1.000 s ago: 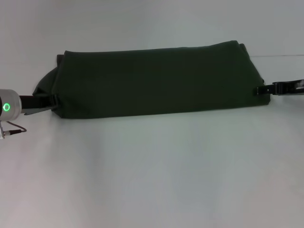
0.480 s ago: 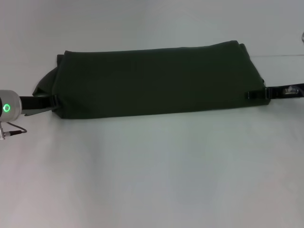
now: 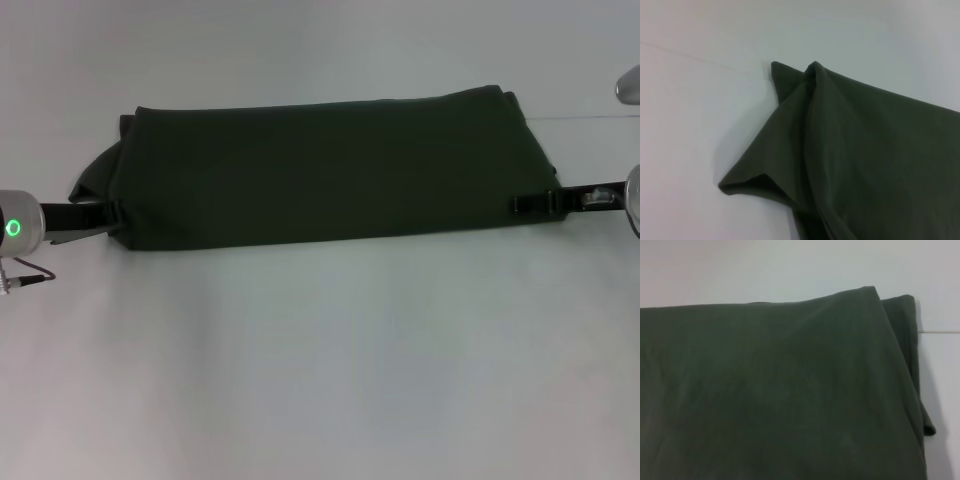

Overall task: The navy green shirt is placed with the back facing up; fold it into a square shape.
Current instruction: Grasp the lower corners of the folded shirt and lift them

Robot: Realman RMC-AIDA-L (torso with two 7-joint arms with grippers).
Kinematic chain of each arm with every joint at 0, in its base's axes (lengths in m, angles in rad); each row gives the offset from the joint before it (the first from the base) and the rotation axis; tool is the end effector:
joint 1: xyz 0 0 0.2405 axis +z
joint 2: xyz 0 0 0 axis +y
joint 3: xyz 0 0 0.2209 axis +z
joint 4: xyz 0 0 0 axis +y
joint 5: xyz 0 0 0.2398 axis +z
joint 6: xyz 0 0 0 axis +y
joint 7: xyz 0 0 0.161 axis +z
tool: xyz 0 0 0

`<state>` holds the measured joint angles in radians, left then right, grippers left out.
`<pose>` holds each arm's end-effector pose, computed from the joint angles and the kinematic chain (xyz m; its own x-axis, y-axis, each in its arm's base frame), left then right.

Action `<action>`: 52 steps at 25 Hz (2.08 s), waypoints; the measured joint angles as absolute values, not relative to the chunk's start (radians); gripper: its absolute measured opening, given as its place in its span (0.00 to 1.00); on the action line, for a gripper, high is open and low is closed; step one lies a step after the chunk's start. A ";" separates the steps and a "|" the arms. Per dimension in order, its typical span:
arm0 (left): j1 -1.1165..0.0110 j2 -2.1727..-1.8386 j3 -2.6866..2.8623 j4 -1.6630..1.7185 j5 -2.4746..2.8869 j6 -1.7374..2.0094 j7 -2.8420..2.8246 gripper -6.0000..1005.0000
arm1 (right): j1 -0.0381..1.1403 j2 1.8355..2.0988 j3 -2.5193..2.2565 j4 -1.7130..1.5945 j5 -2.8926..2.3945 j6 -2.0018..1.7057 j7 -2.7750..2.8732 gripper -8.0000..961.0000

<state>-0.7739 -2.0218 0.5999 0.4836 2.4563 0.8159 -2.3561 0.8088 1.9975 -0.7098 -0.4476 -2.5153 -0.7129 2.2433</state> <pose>-0.3017 0.4455 0.0142 0.2670 0.7810 0.5645 0.9341 -0.0657 -0.3509 0.3013 0.4586 0.0172 0.4984 -0.7521 -0.4312 -0.8020 -0.2111 -0.5588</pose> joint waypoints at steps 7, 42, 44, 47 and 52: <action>-0.773 -2.022 0.600 0.485 2.456 0.816 -2.355 0.01 | 0.812 2.003 -0.712 -0.436 -2.515 -0.701 2.238 0.94; -0.782 -2.015 0.594 0.488 2.456 0.841 -2.356 0.01 | 0.790 1.954 -0.702 -0.469 -2.516 -0.820 2.233 0.05; -0.782 -2.014 0.594 0.492 2.456 0.844 -2.356 0.01 | 0.787 1.954 -0.702 -0.473 -2.515 -0.828 2.233 0.05; -0.780 -2.015 0.594 0.498 2.456 0.846 -2.356 0.01 | 0.784 1.952 -0.702 -0.477 -2.515 -0.839 2.234 0.05; -0.779 -2.015 0.594 0.499 2.458 0.847 -2.356 0.01 | 0.777 1.942 -0.708 -0.510 -2.522 -0.858 2.274 0.05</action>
<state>-0.7794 -2.0153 0.5936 0.4988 2.4583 0.8467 -2.3558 0.7772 1.9421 -0.7080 -0.5097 -2.5223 -0.8583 2.2738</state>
